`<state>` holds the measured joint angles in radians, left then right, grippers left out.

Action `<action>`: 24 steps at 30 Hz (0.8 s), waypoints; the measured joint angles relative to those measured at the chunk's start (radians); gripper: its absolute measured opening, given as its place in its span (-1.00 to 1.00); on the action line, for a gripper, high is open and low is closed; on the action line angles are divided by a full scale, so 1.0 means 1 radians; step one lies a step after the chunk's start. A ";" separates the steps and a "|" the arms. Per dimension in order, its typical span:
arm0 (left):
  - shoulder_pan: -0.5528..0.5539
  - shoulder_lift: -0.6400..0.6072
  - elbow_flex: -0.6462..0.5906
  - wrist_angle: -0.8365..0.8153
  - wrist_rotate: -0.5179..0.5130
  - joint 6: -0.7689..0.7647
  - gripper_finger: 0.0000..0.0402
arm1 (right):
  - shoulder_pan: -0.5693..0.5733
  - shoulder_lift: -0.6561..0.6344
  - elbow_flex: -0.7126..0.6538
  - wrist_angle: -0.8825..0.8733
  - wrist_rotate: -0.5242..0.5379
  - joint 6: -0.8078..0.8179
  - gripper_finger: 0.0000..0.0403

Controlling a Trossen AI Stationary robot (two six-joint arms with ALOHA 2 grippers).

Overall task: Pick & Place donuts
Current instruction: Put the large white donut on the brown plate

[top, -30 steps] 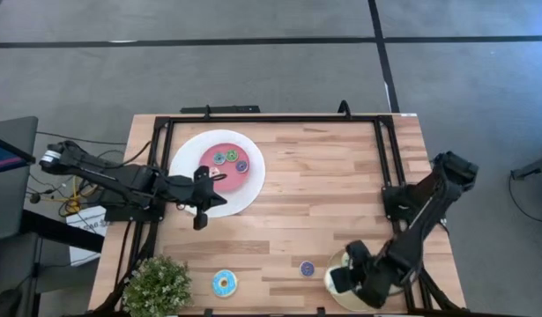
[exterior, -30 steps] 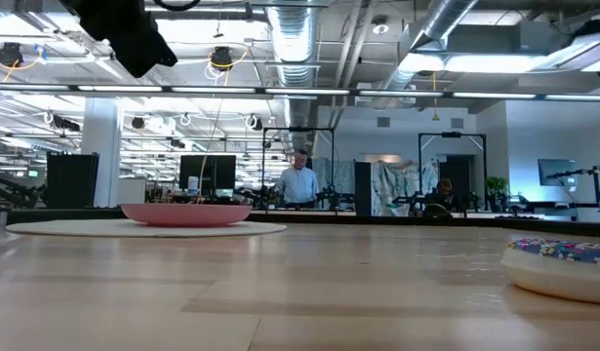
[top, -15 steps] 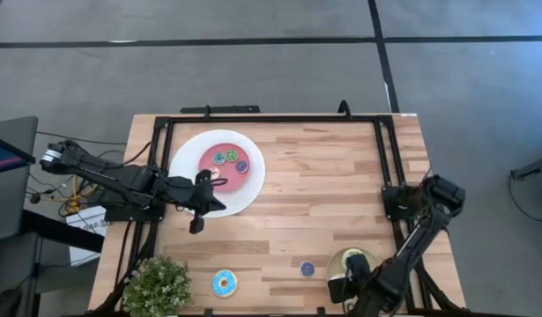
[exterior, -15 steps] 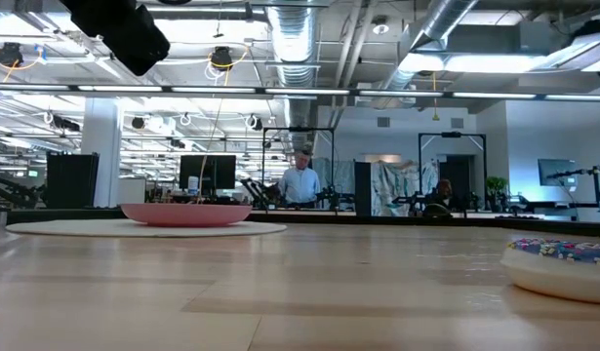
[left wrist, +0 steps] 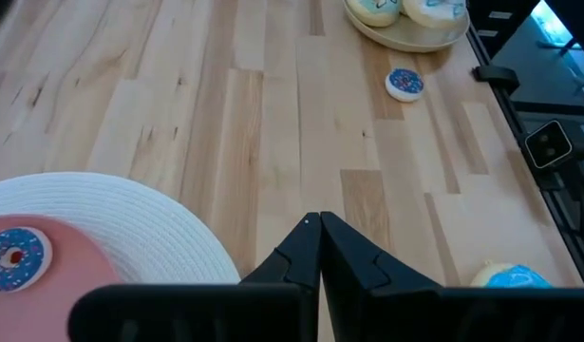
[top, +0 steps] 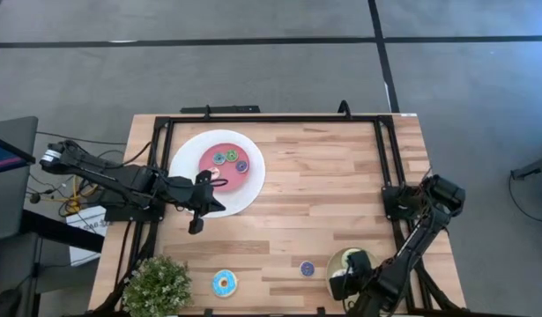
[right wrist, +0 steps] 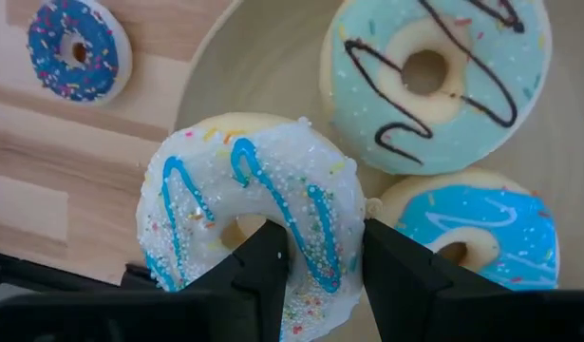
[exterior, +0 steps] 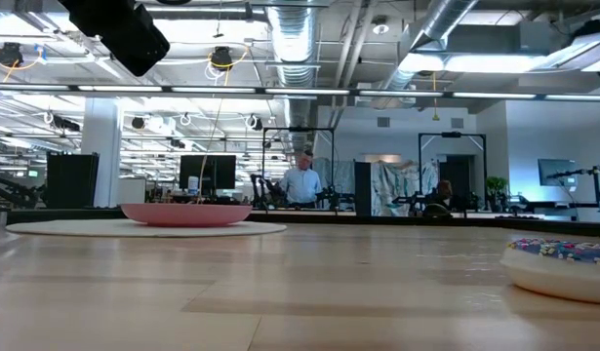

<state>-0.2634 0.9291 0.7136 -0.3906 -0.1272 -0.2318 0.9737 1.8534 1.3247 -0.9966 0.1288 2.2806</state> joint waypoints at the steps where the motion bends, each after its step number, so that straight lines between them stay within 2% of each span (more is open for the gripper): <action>1: 0.000 0.000 0.000 0.000 0.000 -0.003 -1.00 | 0.000 0.000 0.000 -0.005 0.002 -0.001 -0.42; 8: 0.000 0.000 0.000 0.000 0.000 -0.021 -1.00 | 0.000 0.000 0.000 0.017 -0.013 -0.089 -0.42; 24: 0.000 0.000 0.000 0.001 -0.018 -0.042 -1.00 | -0.001 0.000 -0.029 0.029 -0.026 -0.131 -0.43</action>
<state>-0.2634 0.9291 0.7136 -0.3901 -0.1455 -0.2737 0.9730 1.8534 1.2957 -0.9678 0.1028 2.1492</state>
